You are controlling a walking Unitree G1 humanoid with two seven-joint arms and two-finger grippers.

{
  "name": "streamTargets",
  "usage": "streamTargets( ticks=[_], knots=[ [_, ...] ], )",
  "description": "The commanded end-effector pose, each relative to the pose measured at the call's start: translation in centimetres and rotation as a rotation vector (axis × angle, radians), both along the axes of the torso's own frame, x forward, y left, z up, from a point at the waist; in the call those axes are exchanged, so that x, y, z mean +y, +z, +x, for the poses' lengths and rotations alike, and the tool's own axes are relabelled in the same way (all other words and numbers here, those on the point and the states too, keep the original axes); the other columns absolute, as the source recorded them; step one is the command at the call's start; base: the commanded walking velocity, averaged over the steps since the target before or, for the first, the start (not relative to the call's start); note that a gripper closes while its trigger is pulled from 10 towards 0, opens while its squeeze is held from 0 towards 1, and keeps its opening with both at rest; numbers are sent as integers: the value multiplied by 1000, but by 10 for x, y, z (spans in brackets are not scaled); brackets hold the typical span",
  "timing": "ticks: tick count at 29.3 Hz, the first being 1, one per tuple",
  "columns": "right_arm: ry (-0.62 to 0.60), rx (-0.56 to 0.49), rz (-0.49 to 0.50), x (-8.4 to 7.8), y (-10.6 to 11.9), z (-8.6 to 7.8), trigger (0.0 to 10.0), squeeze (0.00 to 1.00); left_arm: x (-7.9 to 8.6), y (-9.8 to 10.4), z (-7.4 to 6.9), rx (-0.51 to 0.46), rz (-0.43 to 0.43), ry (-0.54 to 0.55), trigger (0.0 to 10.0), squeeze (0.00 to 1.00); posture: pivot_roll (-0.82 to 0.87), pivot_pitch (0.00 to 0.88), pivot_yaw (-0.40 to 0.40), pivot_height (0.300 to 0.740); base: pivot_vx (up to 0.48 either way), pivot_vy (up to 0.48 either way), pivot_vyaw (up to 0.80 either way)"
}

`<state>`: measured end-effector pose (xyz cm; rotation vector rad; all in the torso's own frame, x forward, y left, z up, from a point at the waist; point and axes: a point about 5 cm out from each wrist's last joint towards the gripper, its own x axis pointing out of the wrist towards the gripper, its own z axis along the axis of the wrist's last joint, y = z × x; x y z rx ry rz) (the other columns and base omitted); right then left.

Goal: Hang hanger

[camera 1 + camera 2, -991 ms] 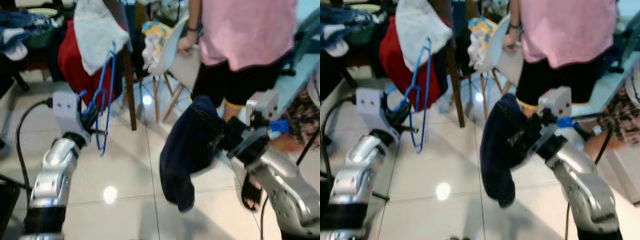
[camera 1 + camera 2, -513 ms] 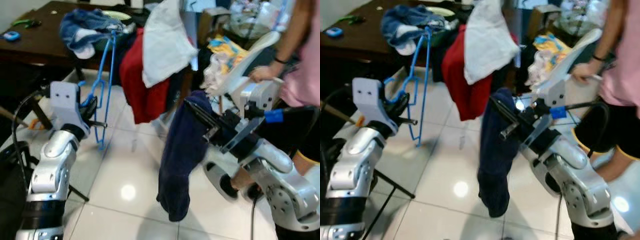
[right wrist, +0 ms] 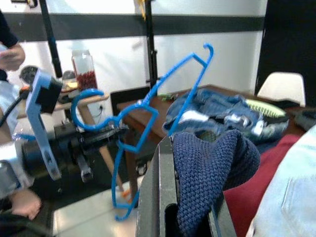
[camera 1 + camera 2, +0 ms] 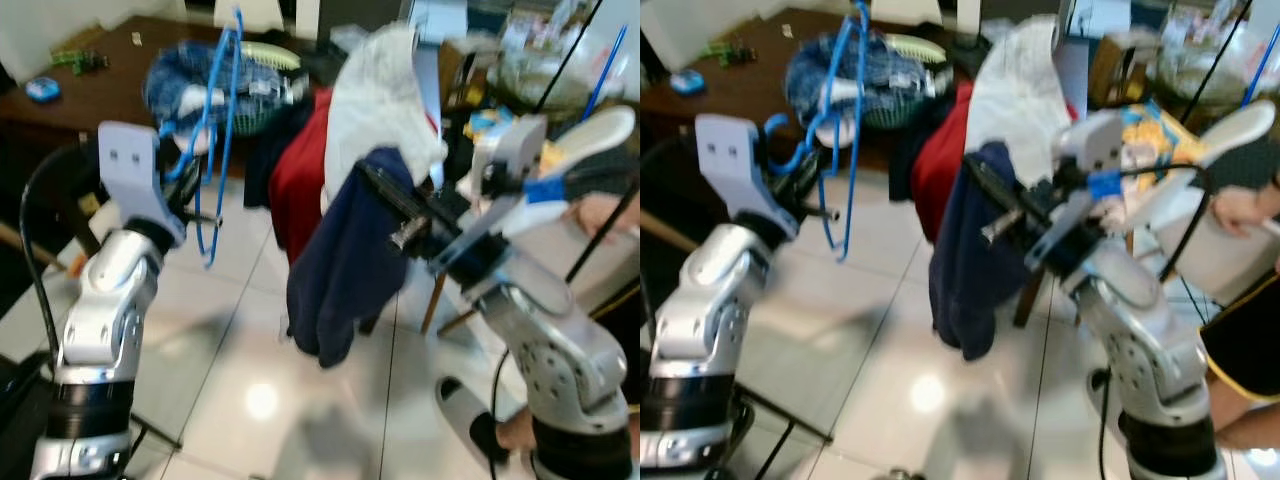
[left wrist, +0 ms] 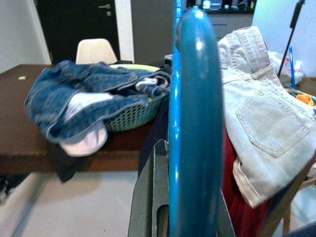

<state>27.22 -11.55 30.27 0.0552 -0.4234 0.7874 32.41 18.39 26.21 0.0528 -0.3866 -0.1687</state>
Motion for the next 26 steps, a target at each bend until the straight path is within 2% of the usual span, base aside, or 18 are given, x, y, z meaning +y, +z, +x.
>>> streamTargets(
  ticks=[1, 9, 12, 15, 16, 18, 20, 21, 22, 24, 26],
  knots=[
    [0, -18, 11, -1, 7, 0, 10000, 0, -6, 0, -2, -1, 3, -19, 10000, 0, 65, 162, -16, 740, 480, 0, 0],
    [15, -64, 23, 3, 27, 5, 10000, 0, -9, 6, -3, -17, -9, -23, 10000, 0, 66, 158, -18, 740, 480, 0, -672],
    [70, -143, -11, 9, 46, 3, 10000, 0, -10, 14, -3, -45, -1, -16, 10000, 0, 66, 158, -20, 740, 480, 0, 0],
    [95, -177, -31, 12, 55, 2, 10000, 0, -11, 18, -3, -59, 5, -10, 10000, 0, 65, 155, -21, 740, 480, 0, 0],
    [120, -212, -54, 14, 65, 3, 10000, 0, -10, 23, -3, -79, 15, 4, 10000, 0, 67, 152, -25, 740, 480, 0, 0],
    [120, -212, -54, 14, 65, 3, 10000, 0, -10, 23, -3, -79, 15, 4, 10000, 0, 67, 152, -25, 740, 480, 0, 0],
    [157, -273, -82, 18, 84, 4, 10000, 0, -6, 33, -5, -122, 40, 46, 10000, 0, 76, 146, -33, 740, 480, 0, 0],
    [157, -273, -82, 18, 84, 4, 10000, 0, -6, 33, -5, -122, 40, 46, 10000, 0, 76, 146, -33, 740, 480, 0, 0],
    [166, -308, -91, 21, 94, 6, 10000, 0, -3, 38, -7, -144, 52, 74, 10000, 0, 79, 144, -36, 740, 480, 0, 0],
    [166, -308, -91, 21, 94, 6, 10000, 0, -3, 38, -7, -144, 52, 74, 10000, 0, 79, 144, -36, 740, 480, 0, 0],
    [159, -354, -88, 24, 112, 10, 10000, 0, 1, 44, -8, -166, 64, 111, 10000, 0, 86, 142, -38, 740, 480, 0, 0]
  ],
)
